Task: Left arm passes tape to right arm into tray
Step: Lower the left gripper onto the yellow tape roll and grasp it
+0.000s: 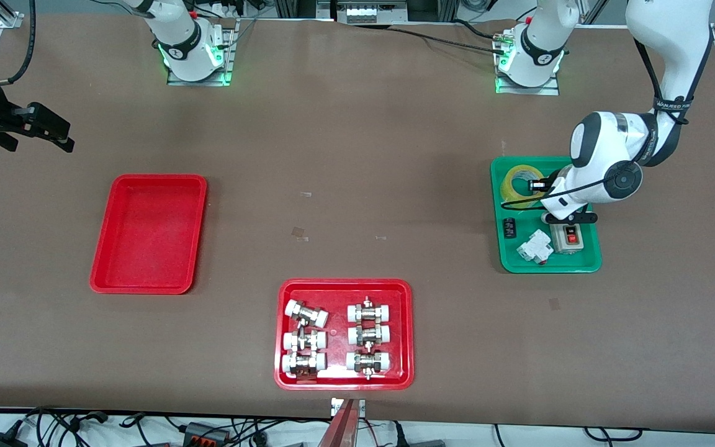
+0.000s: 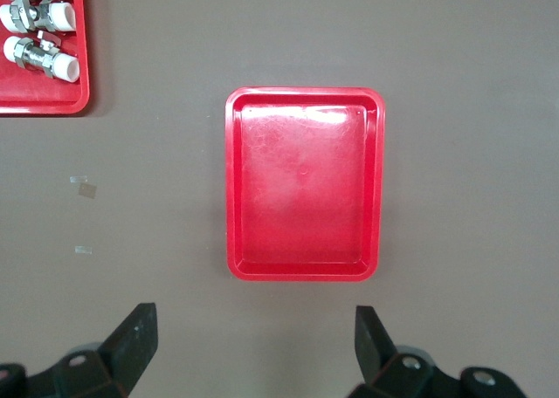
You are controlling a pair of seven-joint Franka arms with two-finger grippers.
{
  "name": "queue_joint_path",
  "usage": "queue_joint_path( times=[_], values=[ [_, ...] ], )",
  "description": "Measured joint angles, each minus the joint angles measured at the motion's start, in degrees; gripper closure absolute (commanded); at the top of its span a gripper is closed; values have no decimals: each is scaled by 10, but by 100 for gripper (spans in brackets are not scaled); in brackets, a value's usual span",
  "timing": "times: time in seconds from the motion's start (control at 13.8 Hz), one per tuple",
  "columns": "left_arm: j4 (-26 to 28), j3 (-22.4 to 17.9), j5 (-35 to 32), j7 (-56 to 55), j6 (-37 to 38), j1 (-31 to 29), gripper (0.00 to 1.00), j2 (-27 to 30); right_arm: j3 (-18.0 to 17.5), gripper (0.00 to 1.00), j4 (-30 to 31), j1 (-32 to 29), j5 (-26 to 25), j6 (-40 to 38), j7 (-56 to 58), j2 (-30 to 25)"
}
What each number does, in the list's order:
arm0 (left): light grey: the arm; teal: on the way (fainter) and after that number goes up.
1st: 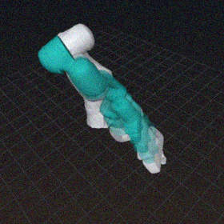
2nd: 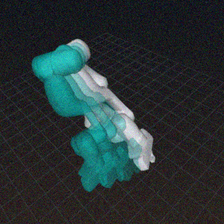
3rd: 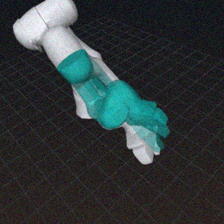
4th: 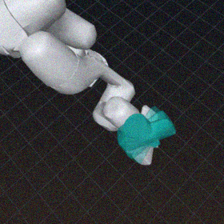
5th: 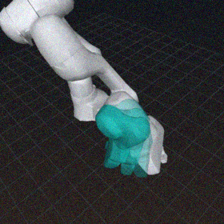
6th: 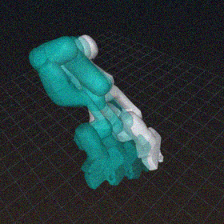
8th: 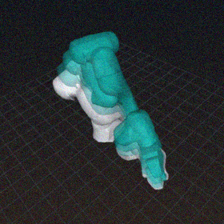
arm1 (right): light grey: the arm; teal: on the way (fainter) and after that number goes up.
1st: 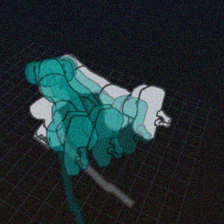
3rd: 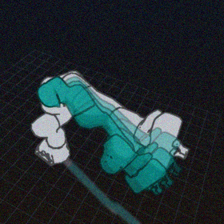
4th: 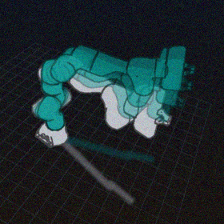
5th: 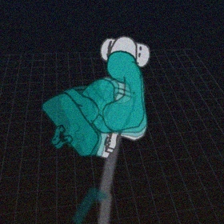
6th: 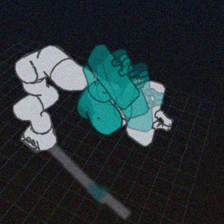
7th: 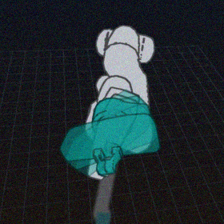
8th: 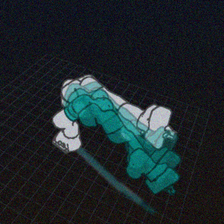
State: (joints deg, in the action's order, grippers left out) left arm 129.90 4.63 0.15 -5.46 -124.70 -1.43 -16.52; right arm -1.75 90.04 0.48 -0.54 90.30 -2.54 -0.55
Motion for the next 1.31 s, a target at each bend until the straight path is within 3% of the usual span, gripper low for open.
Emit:
queue_joint_path(
  times=[0.07,0.15,0.58,0.95,1.31],
  values=[
    [0,-1,-5,1,-1,-1,98,0,0,0,0,0,0,0,0,0],
    [0,0,-7,2,-3,-1,99,0,0,0,0,0,0,0,0,0],
    [-18,0,-12,2,34,-1,99,7,0,0,-1,0,0,0,0,0],
    [-206,11,-13,2,247,2,99,44,0,0,-1,0,0,0,0,0],
    [-355,71,0,-4,311,10,99,47,0,0,-1,0,0,0,0,0]
  ],
)
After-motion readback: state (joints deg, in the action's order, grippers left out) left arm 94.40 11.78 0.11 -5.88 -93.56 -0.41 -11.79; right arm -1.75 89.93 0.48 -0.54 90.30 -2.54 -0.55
